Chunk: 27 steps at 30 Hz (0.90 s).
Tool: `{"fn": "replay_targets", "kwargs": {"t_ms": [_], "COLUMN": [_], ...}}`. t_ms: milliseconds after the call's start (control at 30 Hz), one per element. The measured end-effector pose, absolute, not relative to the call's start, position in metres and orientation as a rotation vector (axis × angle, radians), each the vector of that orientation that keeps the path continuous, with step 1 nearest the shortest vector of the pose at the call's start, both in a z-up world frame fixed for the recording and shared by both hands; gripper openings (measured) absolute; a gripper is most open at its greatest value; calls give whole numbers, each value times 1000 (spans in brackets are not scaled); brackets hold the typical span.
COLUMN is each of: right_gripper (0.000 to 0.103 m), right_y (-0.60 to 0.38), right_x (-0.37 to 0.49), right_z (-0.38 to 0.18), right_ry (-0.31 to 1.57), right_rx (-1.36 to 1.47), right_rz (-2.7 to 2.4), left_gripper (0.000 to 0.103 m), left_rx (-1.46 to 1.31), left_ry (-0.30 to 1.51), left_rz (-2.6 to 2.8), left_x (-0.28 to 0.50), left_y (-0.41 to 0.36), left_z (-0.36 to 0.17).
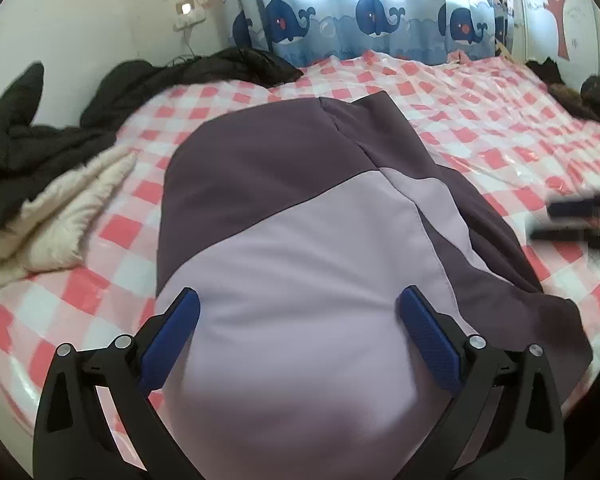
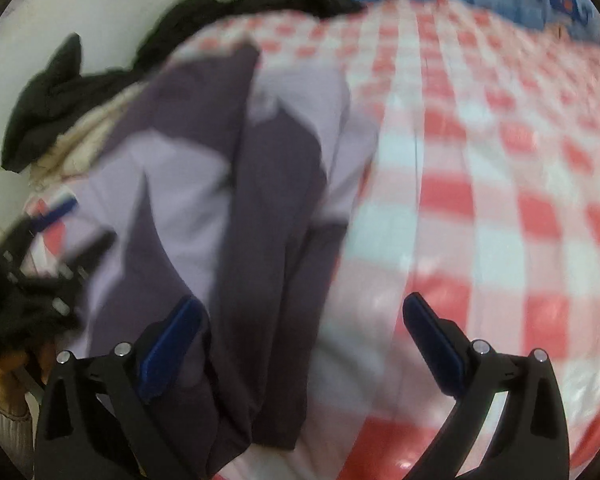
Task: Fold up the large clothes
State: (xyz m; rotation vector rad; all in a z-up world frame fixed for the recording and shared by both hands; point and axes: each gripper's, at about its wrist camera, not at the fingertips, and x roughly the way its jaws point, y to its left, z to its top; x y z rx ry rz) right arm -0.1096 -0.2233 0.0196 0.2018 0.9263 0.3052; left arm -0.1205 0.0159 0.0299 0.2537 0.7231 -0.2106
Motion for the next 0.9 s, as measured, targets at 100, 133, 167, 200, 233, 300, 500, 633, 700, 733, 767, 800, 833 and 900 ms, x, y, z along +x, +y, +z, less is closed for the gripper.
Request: {"fn": "replay_targets", "kwargs": {"t_ms": [100,133,167,200,233,300,500,633,700,733,767,800,833,900], "right_gripper": [97,97,97,97,97,97,97,97,97,97,97,98,98,97], "right_y": [-219,-217,-214,-211,-207,-197,-210,-227,-226,-223,-218,-214,-216,-222], "right_x": [-79,-65,-51,-42,-26,-8,-6,-36,-42,-43,-41,-40,-38,-36], "right_z": [54,61,63,62,52,23,-20,-10,-26,-35,-48,-56,-59,-52], "right_ry": [838,821,814,815,843,924,994,949,992,1015,1046,1061,1064,1066], "right_rx": [203,226,245,255,281,277,433,485,505,526,554,577,599,583], "right_rz": [294,308,309,305,309,297,341,321,324,336,358,381,394,387], "left_gripper": [96,96,96,96,96,96,96,96,96,96,96,96,96,96], "left_rx": [261,262,259,258,254,252,259,245,247,253,256,255,249,239], "left_ry": [715,714,715,716,717,718,715,713,714,717,720,723,727,739], "left_rz": [-205,-204,-205,-206,-208,-211,-213,-212,-210,-204,-195,-188,-187,-177], "left_x": [-121,-121,-121,-121,-121,-122,-123,-122,-121,-122,-122,-123,-125,-129], "left_y": [15,15,15,15,15,15,14,17,18,17,17,17,17,17], "left_z": [30,30,30,30,30,30,30,30,30,29,29,30,31,36]}}
